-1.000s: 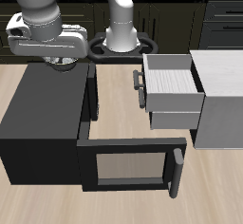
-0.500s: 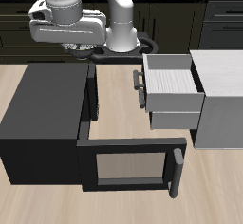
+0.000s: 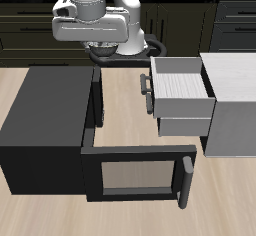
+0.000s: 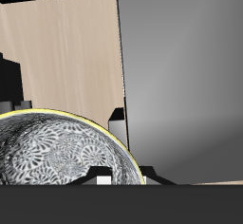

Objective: Place the bowl in the top drawer and close the top drawer

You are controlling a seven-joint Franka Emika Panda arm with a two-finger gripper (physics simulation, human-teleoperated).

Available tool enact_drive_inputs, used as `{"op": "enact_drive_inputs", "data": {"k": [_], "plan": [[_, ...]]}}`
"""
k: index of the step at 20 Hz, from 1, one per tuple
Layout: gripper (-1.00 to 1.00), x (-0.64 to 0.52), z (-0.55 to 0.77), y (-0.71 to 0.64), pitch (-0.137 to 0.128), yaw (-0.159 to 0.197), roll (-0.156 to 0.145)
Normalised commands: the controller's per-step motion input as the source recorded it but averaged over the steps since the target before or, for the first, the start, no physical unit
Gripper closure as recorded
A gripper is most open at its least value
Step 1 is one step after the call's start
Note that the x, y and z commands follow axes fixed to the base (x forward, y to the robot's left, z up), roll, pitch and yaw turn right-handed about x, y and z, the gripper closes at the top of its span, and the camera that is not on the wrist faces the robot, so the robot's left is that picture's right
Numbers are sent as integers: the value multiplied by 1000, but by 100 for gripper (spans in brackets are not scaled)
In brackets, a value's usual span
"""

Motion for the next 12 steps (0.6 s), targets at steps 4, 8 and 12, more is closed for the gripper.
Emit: {"op": "enact_drive_inputs", "data": {"k": [4, 8, 12], "plan": [[100, -131, -39, 332, -4, -2, 72], [100, -72, -50, 317, -7, 20, 47], [100, -99, -16, 396, -23, -2, 62]]}}
